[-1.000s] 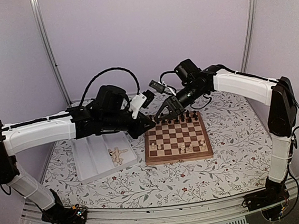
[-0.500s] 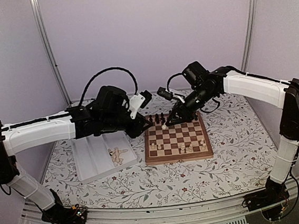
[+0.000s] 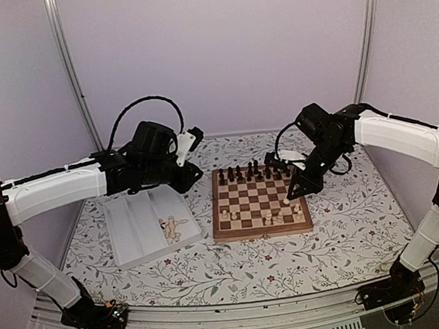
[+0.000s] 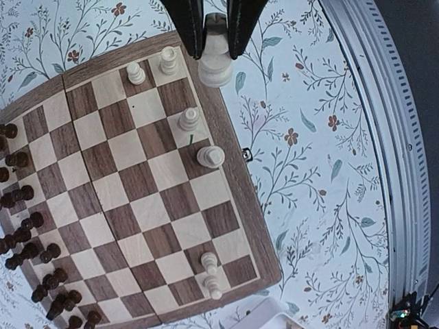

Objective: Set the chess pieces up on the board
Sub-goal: Place the chess piece on the chessboard.

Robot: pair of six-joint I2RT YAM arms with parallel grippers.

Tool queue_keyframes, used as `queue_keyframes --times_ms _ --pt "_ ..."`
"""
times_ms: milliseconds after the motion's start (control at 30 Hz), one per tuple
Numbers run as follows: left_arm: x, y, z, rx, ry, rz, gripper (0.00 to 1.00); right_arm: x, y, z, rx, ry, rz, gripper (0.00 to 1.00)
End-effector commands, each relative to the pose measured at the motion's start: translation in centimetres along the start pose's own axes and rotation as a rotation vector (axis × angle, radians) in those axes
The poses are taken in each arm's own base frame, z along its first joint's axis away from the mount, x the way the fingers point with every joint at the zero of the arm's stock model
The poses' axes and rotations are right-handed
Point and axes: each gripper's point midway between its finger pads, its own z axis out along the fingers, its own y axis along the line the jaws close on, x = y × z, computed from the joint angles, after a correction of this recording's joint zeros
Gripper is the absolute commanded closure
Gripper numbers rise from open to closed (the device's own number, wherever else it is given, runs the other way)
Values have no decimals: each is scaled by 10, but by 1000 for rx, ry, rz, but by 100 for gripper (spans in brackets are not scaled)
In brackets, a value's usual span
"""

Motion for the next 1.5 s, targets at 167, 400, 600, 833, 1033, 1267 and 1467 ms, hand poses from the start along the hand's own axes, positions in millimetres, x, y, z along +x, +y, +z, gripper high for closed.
queue_keyframes --times_ms 167,400,600,833,1033,1267,1467 --pt "4 20 -9 -61 9 -9 59 38 0 28 -52 176 5 99" --pt "9 23 -7 -56 19 -14 59 43 -8 43 -42 210 28 97" --pt "14 22 -4 -49 38 -9 59 49 -5 59 -53 243 32 96" --pt "19 21 -2 -43 53 -14 59 58 -11 71 -38 275 45 95" --pt "23 19 0 -30 63 -18 60 62 -15 77 -16 280 48 94" --pt "23 15 2 -12 66 -18 60 60 -19 84 -3 276 59 93" --pt "26 14 2 -6 73 -17 60 62 -22 87 6 285 59 92"
